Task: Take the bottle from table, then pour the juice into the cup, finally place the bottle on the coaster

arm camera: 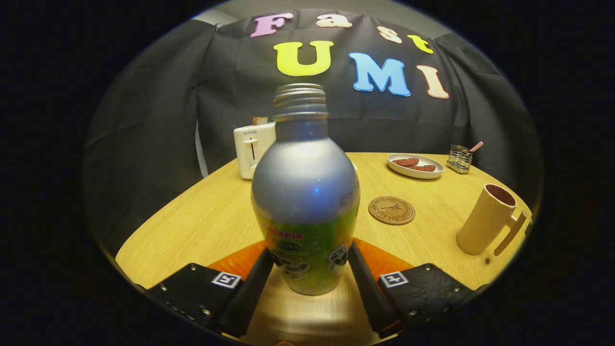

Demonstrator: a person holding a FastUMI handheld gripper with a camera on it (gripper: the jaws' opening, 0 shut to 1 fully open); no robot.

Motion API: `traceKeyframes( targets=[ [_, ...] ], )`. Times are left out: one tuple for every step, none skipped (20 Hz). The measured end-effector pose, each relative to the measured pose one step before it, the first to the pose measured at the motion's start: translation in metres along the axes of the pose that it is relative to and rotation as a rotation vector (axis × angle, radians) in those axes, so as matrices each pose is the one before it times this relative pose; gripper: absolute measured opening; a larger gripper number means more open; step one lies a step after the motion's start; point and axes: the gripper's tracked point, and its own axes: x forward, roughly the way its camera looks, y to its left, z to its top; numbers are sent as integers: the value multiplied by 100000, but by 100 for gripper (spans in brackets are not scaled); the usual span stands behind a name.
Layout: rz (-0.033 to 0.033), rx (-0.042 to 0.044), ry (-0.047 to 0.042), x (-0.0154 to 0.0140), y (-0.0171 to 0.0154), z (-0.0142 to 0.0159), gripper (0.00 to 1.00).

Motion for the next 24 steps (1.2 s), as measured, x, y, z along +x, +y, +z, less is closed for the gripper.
traceKeyframes(
  targets=[
    [16, -221, 291, 125, -46, -243, 83],
    [306, -140, -133, 3, 23, 73, 82],
    [723, 150, 727, -105, 86, -20, 82],
    [1369, 1034, 394, 29, 66, 254, 81],
    [1049, 1520, 363, -38, -39, -53, 80],
    [612, 1205, 210, -163, 33, 212, 78],
    [186, 1172, 157, -183, -69, 268, 78],
    [413, 1426, 245, -217, -29, 318, 78],
    [216, 1765, 130, -92, -261, 332, 78],
    [277, 1606, -49, -165, -175, 467, 78],
    [118, 1691, 105, -220, -111, 353, 78],
    [-131, 1271, -831, -188, -216, 644, 78],
    [60, 1434, -899, -325, -144, 580, 78],
    [-218, 1690, -476, -94, -337, 514, 78],
    [-224, 1728, -542, -291, -226, 443, 78],
    [200, 2038, -223, -160, -222, 491, 78],
    [-567, 1527, -460, -186, -255, 340, 78],
    [-655, 960, -223, -196, -304, 365, 78],
    [-460, 993, -2, -251, -296, 189, 78],
    [-600, 1499, 777, -83, -336, 255, 78],
    [-213, 1000, -4, -140, -339, 191, 78],
    [608, 1231, -395, -241, -195, 322, 78],
    [985, 1913, -413, -152, -171, 228, 78],
    [822, 2379, -542, -149, -223, 378, 78]
  ],
)
